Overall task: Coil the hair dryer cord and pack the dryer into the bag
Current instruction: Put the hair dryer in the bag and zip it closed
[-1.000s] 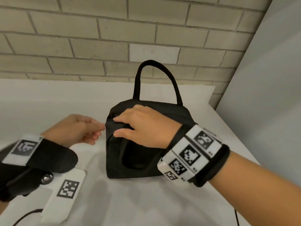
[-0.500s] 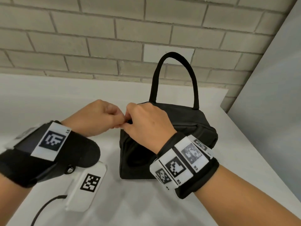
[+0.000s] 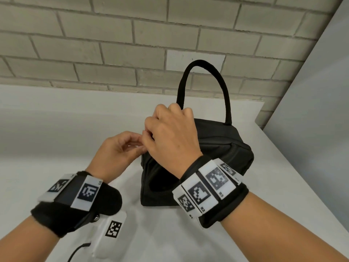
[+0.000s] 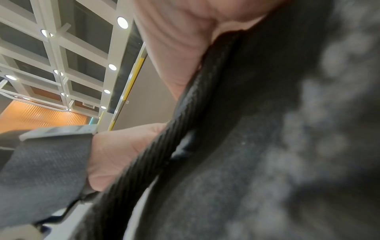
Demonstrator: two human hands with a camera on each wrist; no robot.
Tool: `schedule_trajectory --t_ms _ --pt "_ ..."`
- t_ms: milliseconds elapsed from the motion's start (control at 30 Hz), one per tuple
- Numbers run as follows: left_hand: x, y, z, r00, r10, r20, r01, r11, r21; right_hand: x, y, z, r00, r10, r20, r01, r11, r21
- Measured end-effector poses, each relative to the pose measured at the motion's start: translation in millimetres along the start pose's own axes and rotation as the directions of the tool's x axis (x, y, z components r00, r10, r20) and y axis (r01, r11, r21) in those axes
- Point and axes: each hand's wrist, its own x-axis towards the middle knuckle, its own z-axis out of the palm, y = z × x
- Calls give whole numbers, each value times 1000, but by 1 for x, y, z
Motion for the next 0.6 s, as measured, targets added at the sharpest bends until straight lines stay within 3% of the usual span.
schedule_trajectory --t_ms 200,400,600 --pt "9 3 2 993 87 78 -92 994 65 1 -5 -3 998 4 67 -5 1000 13" --pt "8 5 -2 989 12 148 -1 997 -72 0 6 -10 987 52 153 -69 992 106" --pt "11 11 6 989 36 143 -35 999 -8 -3 5 -3 985 51 163 -73 989 132"
